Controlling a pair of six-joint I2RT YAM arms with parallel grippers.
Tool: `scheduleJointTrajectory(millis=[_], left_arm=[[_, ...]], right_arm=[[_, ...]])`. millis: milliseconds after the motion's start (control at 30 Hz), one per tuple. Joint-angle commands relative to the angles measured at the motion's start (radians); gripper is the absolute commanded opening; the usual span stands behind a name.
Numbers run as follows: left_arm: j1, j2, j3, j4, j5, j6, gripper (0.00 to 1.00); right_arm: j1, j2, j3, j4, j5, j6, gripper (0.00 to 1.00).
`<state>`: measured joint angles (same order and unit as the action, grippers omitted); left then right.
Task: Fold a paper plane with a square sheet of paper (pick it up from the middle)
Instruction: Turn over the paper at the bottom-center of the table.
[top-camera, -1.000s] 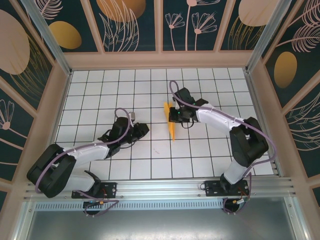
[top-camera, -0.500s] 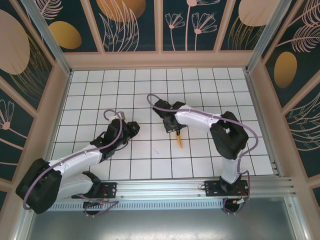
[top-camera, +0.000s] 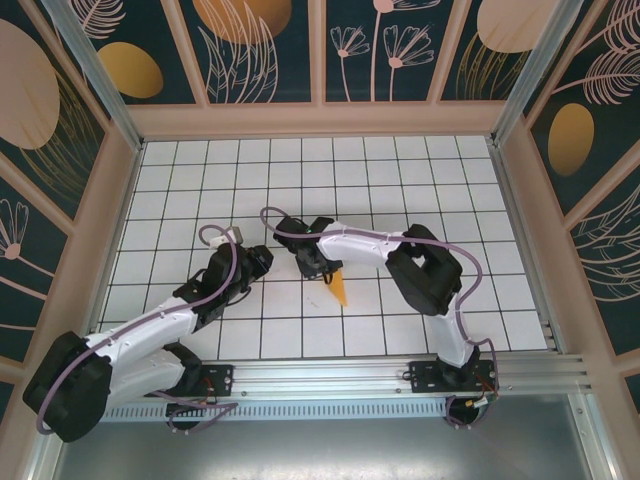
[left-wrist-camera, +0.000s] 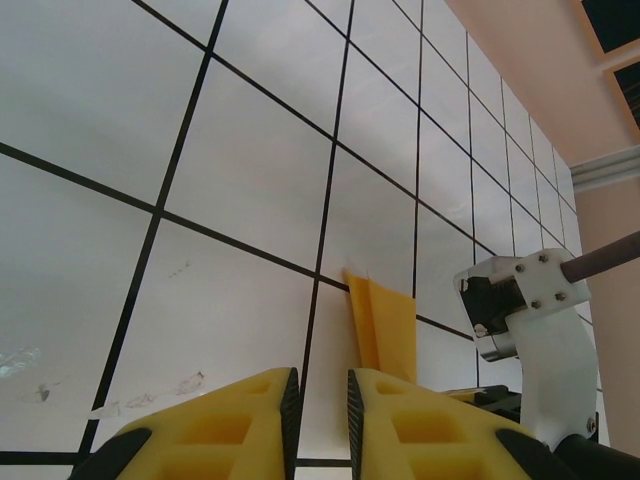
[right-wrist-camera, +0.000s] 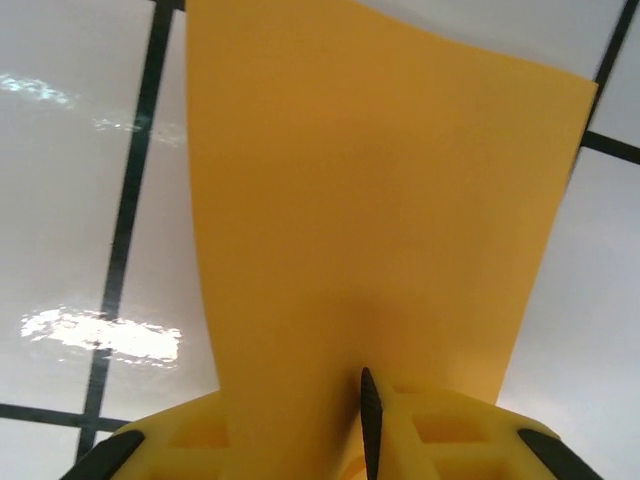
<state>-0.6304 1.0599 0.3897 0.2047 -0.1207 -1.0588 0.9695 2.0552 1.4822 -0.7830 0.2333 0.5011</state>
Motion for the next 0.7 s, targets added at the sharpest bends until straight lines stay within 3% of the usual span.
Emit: scheduleJointTrajectory(millis=[0,333,500,667], left_arm=[[-0.002,0.025,-0.004,0.009,0.024,0.003,0.24],[-0.002,0.121,0.032,0.056,0.091,0.02,0.22],[-0.002,0.165,0.033,0.081,0.128,0.0,0.22],[-0.002,0.185,0.034,0.099,0.142,-0.006,0.22]], right_arm=[[-0.001,-0.028,0.006,0.008,-0.052,0.019,0.3],[-0.002,-0.121,-0.115,0.099,-0.085,0.004,0.34],[-0.006,-0.164,-0.161,0.164,-0.177,-0.015,0.35],[-0.004,-0.189,-0.194,0.18,-0.166,-0.011,0.39]])
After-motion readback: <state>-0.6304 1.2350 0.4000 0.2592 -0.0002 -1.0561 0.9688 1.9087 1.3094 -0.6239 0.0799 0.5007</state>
